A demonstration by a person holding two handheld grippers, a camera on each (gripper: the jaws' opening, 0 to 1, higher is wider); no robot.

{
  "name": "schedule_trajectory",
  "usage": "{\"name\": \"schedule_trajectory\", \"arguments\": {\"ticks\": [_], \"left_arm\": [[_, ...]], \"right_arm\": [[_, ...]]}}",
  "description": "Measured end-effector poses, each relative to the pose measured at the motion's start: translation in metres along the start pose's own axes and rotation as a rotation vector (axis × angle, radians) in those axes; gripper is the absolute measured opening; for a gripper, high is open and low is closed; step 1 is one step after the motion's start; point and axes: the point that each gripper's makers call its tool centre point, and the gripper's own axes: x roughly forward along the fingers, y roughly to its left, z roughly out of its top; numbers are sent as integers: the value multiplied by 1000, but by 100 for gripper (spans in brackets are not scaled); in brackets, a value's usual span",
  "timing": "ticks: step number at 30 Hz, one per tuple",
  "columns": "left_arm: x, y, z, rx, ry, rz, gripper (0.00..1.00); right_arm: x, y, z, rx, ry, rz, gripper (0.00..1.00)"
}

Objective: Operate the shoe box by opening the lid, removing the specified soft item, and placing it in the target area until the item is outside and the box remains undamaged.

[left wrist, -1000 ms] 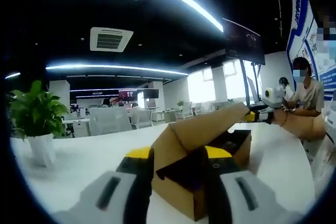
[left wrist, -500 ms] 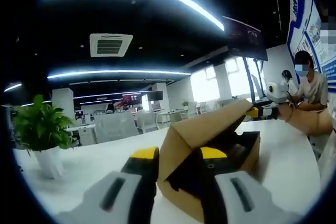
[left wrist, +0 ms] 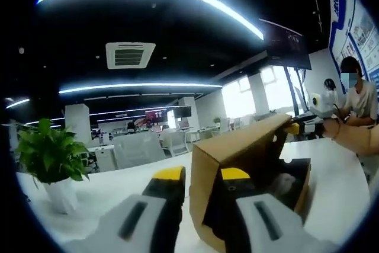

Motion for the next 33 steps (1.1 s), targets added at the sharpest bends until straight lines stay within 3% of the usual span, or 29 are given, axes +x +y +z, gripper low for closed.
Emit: {"name": "schedule_trajectory", "arguments": {"ticks": [7,14,24,33], "left_arm": [[20,13,8,2,22,21,21],[30,20,5,-65,26,17,20],[47,27,-19,-35,105,36,18],[55,25,-48,-91,159,20,11]], "right_arm": [[14,-13,5,9,16,-21,10],[22,-20,5,12,34,-25,10],[38,-29,-9,28,80,-30,9],[48,-31,-29,44,123,-36,9]]}}
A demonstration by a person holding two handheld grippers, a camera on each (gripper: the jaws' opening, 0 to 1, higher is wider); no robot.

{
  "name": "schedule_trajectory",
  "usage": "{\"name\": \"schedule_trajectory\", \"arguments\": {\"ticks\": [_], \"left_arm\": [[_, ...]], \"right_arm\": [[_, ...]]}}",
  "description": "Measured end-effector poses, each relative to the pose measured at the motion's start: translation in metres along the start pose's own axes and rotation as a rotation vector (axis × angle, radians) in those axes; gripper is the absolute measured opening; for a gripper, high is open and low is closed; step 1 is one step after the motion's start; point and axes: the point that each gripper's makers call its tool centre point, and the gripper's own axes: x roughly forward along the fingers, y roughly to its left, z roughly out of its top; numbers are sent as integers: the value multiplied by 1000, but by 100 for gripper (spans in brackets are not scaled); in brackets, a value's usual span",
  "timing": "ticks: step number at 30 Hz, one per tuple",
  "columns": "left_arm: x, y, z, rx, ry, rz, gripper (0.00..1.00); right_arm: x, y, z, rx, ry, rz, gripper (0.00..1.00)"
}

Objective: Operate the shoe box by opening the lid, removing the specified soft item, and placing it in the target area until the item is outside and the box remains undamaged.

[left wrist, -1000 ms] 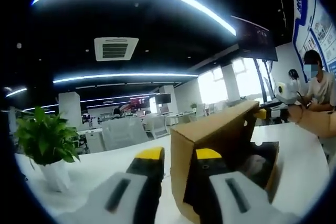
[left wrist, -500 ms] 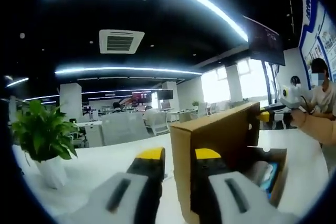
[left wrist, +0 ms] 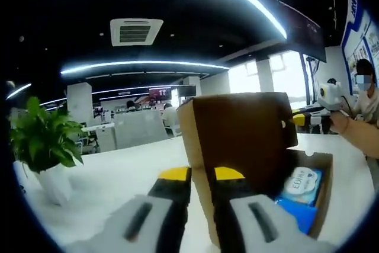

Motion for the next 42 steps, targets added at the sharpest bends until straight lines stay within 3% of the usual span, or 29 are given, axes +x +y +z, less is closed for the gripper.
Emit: {"name": "schedule_trajectory", "arguments": {"ticks": [11,33,42], "left_arm": [[7,4,-14,-14,25,10,11],[5,-1,-40,-60,60,-6,13],[5,0,-40,-30,82,12,14]], "right_arm": [[7,1,-17,18,28,-5,9],[5,11,-39,92,18,13,10],[7,11,-39,91,21,2,11]]}}
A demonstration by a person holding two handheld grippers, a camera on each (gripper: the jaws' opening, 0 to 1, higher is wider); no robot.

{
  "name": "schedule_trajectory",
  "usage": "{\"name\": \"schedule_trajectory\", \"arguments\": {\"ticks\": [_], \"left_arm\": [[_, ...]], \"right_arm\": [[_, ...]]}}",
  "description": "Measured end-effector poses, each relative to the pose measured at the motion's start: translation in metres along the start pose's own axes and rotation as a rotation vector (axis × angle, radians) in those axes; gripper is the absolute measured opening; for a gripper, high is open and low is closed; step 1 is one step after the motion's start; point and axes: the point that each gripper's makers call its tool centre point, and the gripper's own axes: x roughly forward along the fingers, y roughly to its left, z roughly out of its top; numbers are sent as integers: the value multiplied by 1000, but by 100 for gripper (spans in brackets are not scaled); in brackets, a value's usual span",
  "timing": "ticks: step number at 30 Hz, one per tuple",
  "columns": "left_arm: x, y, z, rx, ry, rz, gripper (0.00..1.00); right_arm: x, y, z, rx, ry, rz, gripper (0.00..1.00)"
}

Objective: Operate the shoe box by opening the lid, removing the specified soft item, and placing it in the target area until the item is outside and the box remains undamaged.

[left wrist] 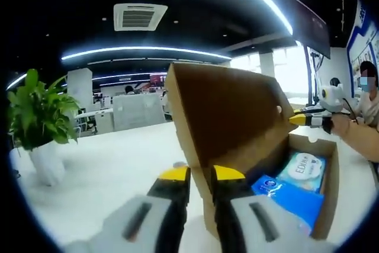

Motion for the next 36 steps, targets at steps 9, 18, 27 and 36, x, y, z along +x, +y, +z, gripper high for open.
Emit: {"name": "schedule_trajectory", "arguments": {"ticks": [9,18,27,36], "left_arm": [[-13,9,17,16,-42,32,17],[-22,10,28,20,-65,40,20],[-36,-16,46,54,-100,-14,23],[-50,-48,51,81,-110,-94,27]], "right_arm": [[-5,-5,4,-17,-1,-21,18],[-15,-11,17,-28,-29,-53,17],[-33,-1,32,-32,-90,-16,17],[-51,13,54,-10,-170,63,17]]}}
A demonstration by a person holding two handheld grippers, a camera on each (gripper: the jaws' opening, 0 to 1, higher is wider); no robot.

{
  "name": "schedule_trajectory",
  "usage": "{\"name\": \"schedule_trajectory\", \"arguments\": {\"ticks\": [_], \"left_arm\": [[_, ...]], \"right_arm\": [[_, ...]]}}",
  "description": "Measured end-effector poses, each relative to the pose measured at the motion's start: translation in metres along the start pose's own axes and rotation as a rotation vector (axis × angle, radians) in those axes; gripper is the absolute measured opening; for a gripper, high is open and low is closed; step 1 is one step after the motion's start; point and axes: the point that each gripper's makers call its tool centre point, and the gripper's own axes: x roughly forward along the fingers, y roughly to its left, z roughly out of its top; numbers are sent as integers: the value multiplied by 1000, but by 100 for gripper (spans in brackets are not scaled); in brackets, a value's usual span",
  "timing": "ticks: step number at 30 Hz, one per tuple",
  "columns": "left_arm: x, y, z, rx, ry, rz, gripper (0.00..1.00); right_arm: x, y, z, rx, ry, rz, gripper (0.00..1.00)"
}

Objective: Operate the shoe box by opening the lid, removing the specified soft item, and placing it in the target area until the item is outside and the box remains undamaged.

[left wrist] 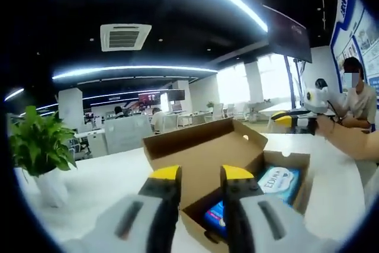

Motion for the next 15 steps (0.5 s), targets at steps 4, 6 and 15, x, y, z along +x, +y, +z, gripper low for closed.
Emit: {"name": "schedule_trajectory", "arguments": {"ticks": [4,6,15], "left_arm": [[-1,-14,-5,16,26,-28,27],[-2,-21,-7,30,37,-44,27],[-18,-51,-19,6,-9,-114,28]], "right_arm": [[0,10,3,-11,-2,32,18],[0,18,3,-25,-3,65,18],[5,40,4,-83,17,168,21]]}}
